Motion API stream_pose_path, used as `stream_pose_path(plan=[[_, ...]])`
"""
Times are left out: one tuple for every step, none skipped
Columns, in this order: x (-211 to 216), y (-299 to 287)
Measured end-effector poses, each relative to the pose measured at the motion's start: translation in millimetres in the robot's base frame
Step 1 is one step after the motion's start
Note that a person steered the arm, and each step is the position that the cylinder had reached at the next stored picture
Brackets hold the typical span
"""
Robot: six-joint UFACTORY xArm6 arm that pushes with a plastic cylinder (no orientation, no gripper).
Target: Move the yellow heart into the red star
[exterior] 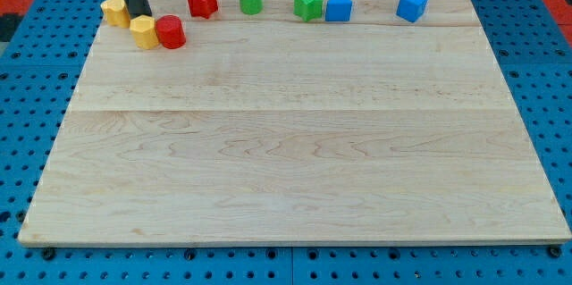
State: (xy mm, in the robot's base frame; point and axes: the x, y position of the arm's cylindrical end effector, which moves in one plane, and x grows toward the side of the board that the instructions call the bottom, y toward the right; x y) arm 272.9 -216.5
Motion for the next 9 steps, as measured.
stream_pose_path(plan=[[9, -39], [22, -46], [24, -59], [18, -83], [-2, -73], [-14, -47], [-16, -34], [-25, -87], [-31, -79]])
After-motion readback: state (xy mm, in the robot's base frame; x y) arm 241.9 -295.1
